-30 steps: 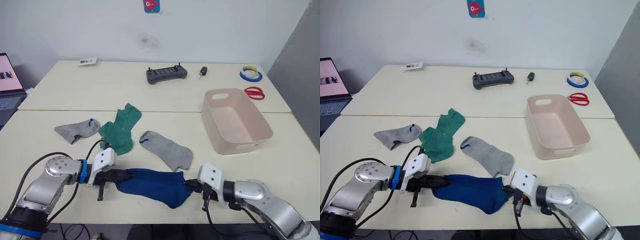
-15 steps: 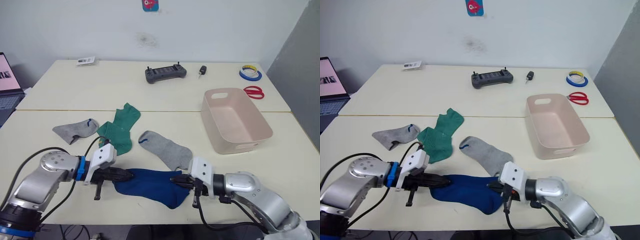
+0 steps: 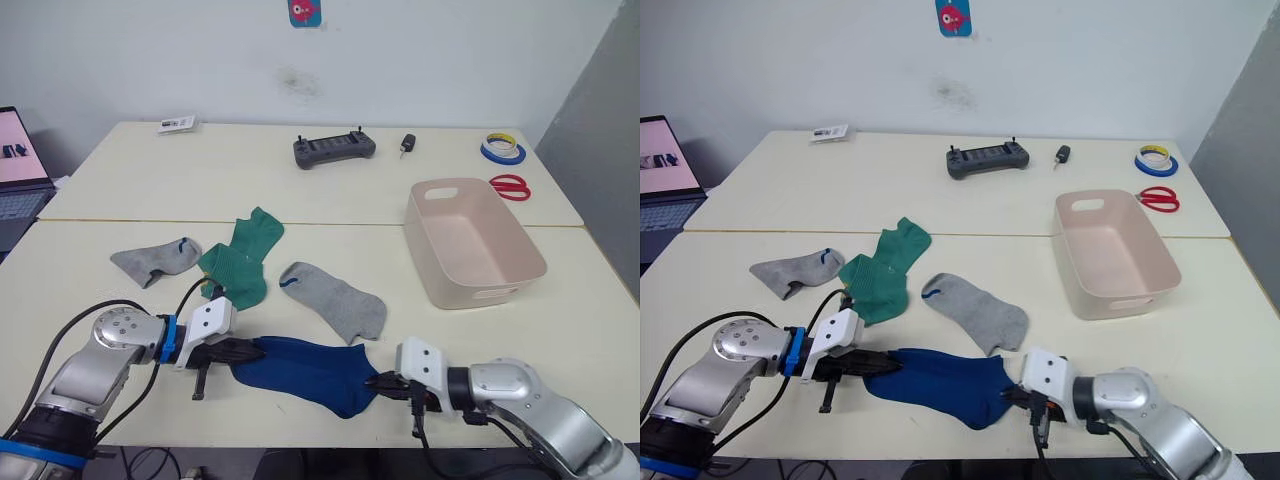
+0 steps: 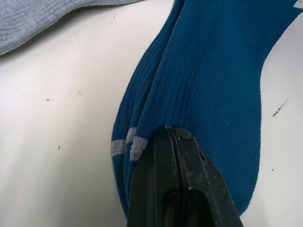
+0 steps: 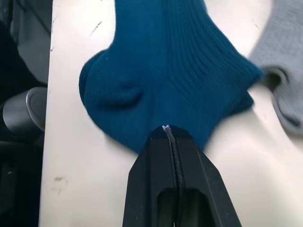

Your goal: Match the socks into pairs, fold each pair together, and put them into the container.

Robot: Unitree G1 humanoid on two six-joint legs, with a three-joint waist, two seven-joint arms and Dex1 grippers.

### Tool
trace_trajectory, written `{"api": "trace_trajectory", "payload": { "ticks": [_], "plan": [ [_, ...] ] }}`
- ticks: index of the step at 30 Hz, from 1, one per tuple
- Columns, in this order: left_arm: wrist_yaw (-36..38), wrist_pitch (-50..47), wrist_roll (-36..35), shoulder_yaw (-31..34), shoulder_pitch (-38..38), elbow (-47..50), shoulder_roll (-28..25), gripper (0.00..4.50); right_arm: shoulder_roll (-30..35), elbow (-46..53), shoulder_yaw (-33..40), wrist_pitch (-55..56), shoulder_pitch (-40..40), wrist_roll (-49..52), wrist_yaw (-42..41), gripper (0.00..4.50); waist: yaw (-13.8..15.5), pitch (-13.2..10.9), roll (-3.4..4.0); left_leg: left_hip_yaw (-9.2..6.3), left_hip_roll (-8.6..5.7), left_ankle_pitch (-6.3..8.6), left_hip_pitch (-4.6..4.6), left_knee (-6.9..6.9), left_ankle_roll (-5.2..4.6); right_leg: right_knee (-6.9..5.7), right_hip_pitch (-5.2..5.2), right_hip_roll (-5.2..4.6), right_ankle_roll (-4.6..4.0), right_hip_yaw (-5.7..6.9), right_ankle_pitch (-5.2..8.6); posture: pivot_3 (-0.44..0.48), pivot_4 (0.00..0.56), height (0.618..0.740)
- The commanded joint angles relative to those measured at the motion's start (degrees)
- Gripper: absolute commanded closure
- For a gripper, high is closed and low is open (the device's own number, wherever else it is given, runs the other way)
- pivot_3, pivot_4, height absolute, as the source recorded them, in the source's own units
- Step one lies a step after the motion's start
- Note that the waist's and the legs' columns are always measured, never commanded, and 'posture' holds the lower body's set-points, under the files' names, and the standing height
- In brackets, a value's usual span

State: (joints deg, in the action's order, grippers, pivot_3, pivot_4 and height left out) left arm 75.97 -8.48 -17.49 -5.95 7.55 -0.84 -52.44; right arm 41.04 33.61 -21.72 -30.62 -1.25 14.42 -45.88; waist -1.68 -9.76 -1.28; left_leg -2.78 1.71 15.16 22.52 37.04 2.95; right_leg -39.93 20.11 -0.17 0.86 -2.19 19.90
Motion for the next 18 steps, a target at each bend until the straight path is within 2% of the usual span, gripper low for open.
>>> {"api": "trace_trajectory", "payload": {
  "ticks": [1,7,10,18],
  "plan": [
    [-0.5,-1.9,0.2,0.1,-1.3,0.4,0.4,4.5,-0.9,4.9,4.0,-1.0,-1.6,3.5,0.9,4.48,0.0,0.0,0.01,0.0,0.0,0.0,0.0,0.0,0.0,-0.01,0.0,0.0,0.0,0.0,0.0,0.0,0.15,0.74],
    [1.9,-6.1,-4.7,3.0,-1.5,7.0,-1.7,4.5,-0.9,11.3,13.2,-6.5,-6.4,10.2,3.3,4.48,0.0,0.0,-0.01,-0.02,0.01,0.0,0.11,0.01,0.0,0.0,0.05,0.01,0.0,0.03,0.0,0.0,0.15,0.74],
    [2.4,-7.9,-5.7,3.5,-1.5,8.9,-2.3,4.5,-2.0,12.2,16.5,-8.0,-8.6,12.8,5.0,3.94,0.0,0.0,-0.04,-0.05,0.02,0.0,0.16,0.01,0.01,0.01,0.07,0.0,0.0,0.05,0.0,0.0,0.15,0.74],
    [2.4,-5.0,-2.8,1.7,-1.7,6.7,-1.3,4.5,-7.7,13.8,11.7,-13.5,-12.8,12.1,13.9,1.14,-0.2,0.0,-0.03,0.0,0.03,0.0,0.14,-0.01,0.01,0.0,0.13,0.04,0.0,-0.03,0.0,0.0,0.15,0.74]
  ]
}}
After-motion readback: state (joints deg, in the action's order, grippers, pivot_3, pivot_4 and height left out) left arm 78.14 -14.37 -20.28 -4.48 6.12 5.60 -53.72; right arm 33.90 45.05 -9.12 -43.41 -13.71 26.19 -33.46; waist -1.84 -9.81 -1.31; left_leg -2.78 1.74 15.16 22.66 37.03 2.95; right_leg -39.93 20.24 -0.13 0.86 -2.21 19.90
